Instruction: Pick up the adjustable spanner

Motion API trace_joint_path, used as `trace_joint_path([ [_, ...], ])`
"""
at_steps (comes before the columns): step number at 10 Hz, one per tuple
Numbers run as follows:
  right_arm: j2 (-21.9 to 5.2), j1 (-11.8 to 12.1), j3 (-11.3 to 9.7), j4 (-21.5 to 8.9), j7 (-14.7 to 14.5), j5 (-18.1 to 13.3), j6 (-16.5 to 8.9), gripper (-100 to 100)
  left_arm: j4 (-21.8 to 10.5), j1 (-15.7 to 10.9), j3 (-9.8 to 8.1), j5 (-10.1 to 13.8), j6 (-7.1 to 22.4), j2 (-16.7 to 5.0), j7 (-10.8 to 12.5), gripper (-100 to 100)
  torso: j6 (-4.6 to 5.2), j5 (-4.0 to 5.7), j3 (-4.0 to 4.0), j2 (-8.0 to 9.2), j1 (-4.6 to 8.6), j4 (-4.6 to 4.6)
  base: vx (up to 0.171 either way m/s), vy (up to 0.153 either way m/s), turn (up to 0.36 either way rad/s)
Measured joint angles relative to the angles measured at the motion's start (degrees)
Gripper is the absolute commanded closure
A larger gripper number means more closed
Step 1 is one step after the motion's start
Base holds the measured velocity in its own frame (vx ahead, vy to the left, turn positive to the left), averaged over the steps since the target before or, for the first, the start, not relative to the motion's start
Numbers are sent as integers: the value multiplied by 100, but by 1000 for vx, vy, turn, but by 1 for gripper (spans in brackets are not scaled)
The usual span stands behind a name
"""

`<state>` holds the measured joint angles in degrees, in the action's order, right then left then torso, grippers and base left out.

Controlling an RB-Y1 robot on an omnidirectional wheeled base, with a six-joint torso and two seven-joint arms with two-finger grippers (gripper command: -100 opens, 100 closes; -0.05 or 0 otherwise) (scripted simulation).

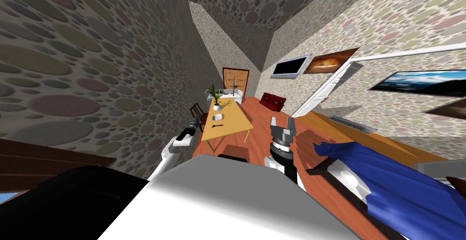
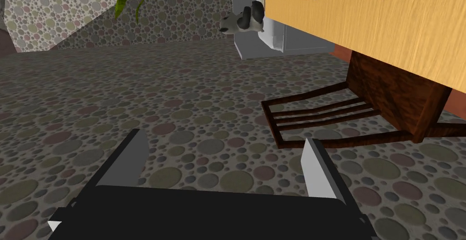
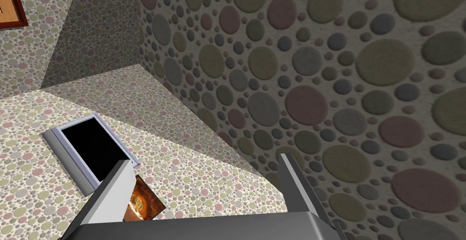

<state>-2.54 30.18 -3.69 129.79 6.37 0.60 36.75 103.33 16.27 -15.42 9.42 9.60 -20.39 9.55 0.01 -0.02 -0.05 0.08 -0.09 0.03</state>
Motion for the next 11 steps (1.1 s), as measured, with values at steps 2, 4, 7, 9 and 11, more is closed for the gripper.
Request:
trace_joint_path([
  [2,0,2,1,0,0,0,0,0,-281,-102,-36,32,175,-46,32,-100,-9,-1,4,-7,-1,-2,-10,-2,-124],
  [4,0,2,1,0,0,0,0,0,-648,-195,-109,104,367,-121,78,-100,-6,-1,4,-7,-1,-2,-18,5,-252],
  [7,0,1,0,0,0,0,0,0,-1044,-339,-284,268,894,-294,176,-100,-2,0,3,-6,-2,-1,-13,7,-206],
  [9,0,1,1,0,0,0,0,0,-1394,-464,-367,433,1221,-480,248,-100,-2,-1,6,-10,-5,-2,-5,10,-229],
  [11,0,1,1,0,0,0,0,0,-1807,-627,-451,513,1521,-563,287,-100,-3,-1,7,-12,-6,-2,-3,12,-241],
])
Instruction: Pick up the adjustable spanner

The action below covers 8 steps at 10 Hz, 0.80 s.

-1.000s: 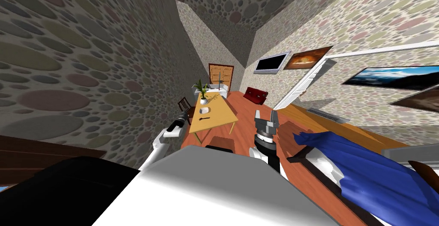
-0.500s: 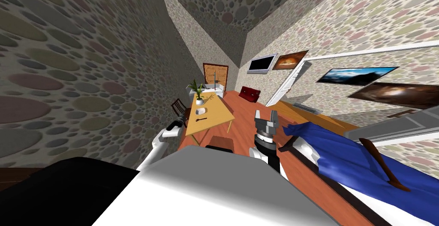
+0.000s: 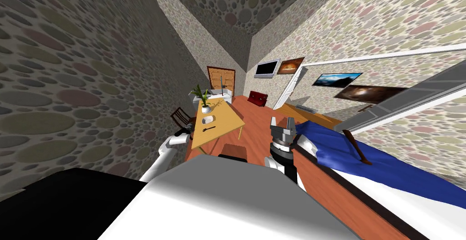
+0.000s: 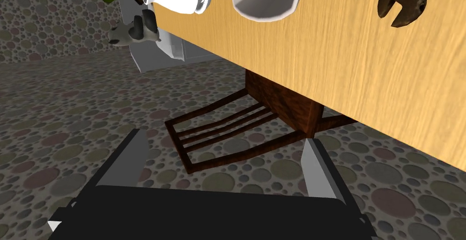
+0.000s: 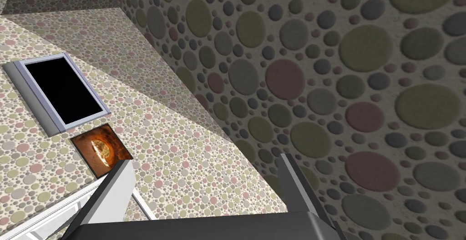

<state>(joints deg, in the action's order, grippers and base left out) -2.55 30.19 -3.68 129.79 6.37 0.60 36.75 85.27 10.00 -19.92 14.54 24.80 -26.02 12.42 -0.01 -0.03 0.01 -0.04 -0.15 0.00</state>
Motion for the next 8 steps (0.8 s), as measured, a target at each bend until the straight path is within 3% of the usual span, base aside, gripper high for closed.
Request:
trace_joint_path([
  [1,0,1,1,0,0,0,0,0,-140,6,-34,47,138,-31,20,-100,-7,-1,0,1,-1,-1,3,12,-332],
  [3,0,1,1,0,0,0,0,0,-576,-62,-103,174,329,-114,47,-100,-8,-1,1,-2,-2,-1,2,13,-57],
  [8,0,2,1,0,0,0,0,0,-1181,-258,-289,390,1009,-306,135,-100,-9,-1,3,-5,-5,-2,8,19,-252],
])
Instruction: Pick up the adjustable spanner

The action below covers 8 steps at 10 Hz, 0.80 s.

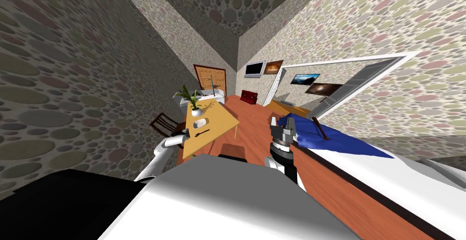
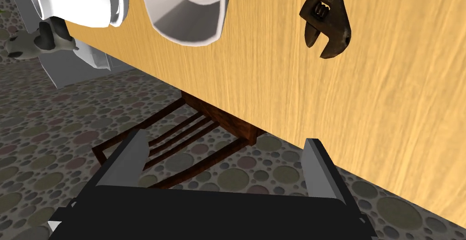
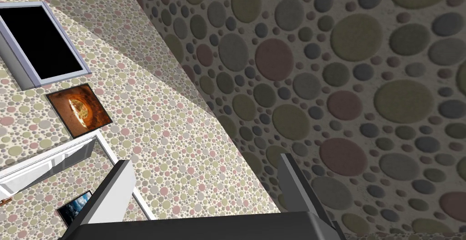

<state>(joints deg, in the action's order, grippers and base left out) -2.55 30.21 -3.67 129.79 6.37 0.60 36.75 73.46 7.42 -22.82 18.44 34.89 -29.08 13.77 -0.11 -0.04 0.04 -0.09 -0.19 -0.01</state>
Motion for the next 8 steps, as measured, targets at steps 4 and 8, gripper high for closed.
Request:
trace_joint_path([
  [4,0,0,0,0,0,0,0,0,-661,-160,-155,300,511,-208,19,-100,-1,-1,2,-3,-2,-1,11,26,-138],
  [8,0,0,0,0,0,0,0,0,-1211,-310,-281,502,979,-362,46,-100,4,0,2,-4,-1,0,12,27,-209],
])
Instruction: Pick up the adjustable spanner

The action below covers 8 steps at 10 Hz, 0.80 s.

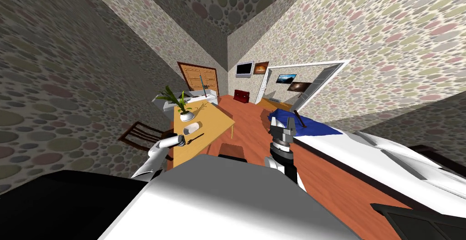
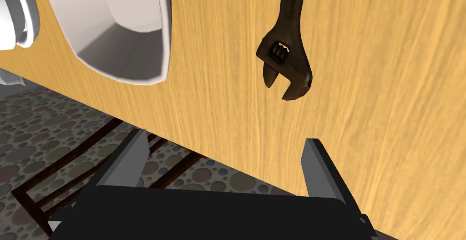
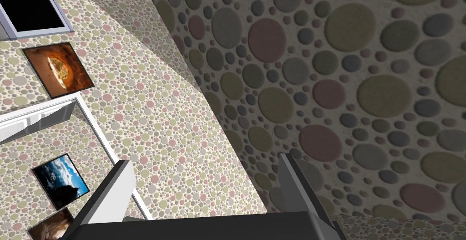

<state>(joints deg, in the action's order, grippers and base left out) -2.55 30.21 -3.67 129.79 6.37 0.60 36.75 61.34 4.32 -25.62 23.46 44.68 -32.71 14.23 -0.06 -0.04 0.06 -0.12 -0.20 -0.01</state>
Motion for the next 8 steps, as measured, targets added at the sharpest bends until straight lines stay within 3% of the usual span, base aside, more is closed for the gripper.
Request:
trace_joint_path([
  [5,0,1,1,0,0,0,0,0,-738,-203,-139,253,562,-161,38,-100,-6,-1,0,0,-1,-1,13,33,-158],
  [8,0,1,1,0,0,0,0,0,-1292,-342,-188,403,650,-250,-39,-100,-6,0,0,0,2,-1,13,31,-200],
])
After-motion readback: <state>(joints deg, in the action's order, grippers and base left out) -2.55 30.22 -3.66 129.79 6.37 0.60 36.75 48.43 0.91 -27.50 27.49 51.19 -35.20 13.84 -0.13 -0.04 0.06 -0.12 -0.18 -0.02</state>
